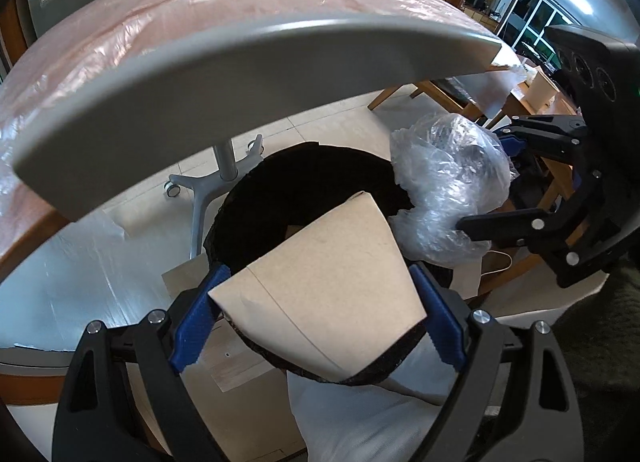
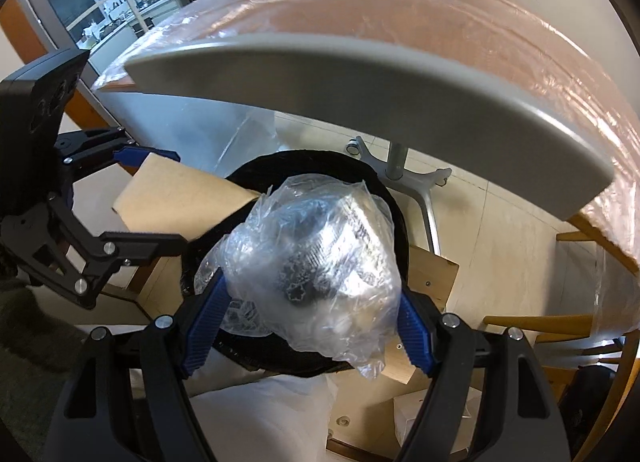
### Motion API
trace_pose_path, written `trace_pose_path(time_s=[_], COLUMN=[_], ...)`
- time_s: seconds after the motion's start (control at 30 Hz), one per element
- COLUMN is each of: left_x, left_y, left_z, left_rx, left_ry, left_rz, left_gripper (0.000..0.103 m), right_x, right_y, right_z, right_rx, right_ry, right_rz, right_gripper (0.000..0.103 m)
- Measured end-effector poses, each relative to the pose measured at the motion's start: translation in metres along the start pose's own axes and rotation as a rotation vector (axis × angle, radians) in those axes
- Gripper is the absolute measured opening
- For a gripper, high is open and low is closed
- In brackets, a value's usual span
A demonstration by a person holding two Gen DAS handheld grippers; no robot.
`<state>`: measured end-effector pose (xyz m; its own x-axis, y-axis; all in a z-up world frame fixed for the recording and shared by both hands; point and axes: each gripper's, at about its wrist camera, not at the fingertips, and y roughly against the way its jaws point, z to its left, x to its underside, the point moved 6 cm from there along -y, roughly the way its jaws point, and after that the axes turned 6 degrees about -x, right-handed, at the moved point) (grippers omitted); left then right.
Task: Collect trash
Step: 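Carry the paper cone and plastic bag bundle down to the bin with both grippers, then open the left gripper over the bin while the right releases the plastic bundle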
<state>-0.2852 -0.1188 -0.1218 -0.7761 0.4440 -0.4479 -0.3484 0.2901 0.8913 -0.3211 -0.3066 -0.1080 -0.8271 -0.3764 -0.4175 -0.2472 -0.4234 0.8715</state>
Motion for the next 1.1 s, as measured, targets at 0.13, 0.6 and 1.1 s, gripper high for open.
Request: trace_pose_path(time_s=[0.13, 0.6, 1.1], left_x=[0.000, -0.005, -0.047], left_y=[-0.006, -0.008, 0.094], left_z=[-0.002, 0.007, 0.010], left_rx=[-0.007, -0.009, -0.009], left_ry=[-0.011, 0.023, 0.024], left_rz=[0.001, 0.001, -0.181], left_gripper=[0.090, 0.096, 0.096], right_x=[-0.004, -0.008, -0.041], right_y=[-0.009, -0.025, 0.079], right_z=[-0.004, -0.011, 0.019], right_rx=[-0.003, 0.011, -0.045], right_ry=[-0.017, -0.075, 0.005], right_rz=[0.004, 0.034, -0.145], right_gripper=[0.075, 0.090, 0.094])
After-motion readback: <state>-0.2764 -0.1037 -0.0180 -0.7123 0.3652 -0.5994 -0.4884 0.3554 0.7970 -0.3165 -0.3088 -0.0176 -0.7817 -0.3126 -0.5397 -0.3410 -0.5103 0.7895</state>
